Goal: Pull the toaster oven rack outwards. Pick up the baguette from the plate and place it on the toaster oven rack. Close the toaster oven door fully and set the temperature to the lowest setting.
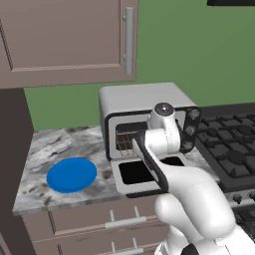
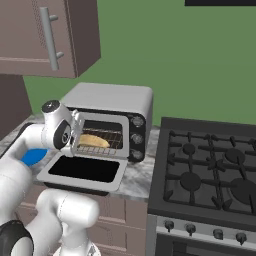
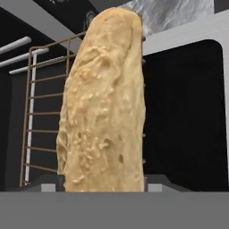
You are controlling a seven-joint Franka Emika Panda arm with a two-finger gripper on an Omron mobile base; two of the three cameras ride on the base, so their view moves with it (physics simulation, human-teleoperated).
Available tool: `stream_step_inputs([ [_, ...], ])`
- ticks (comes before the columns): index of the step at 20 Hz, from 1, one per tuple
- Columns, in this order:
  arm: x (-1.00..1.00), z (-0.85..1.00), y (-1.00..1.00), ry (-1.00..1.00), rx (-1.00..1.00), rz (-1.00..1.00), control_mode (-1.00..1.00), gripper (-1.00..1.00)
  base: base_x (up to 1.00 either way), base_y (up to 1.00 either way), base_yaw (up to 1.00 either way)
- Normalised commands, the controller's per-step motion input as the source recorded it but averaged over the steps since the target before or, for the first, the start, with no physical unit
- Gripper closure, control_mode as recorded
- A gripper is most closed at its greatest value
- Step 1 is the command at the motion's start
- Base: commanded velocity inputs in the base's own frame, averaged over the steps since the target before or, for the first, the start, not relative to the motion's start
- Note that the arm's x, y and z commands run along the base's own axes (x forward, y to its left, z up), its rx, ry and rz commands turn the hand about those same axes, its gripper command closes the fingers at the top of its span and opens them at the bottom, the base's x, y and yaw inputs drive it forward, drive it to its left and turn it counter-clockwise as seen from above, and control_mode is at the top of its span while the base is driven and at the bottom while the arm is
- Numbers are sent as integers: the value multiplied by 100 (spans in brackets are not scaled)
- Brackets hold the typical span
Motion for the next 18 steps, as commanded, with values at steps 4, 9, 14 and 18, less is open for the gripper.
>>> stream_step_inputs([
  [4, 3, -12, 0, 0, 0, 2, -100, 100, 0, 0, 0],
  [9, 0, -1, 0, 4, 0, 0, -100, -100, 0, 0, 0],
  [14, 0, 0, 0, 1, 0, 0, -100, -100, 0, 0, 0],
  [18, 0, 0, 0, 0, 0, 0, -100, -100, 0, 0, 0],
])
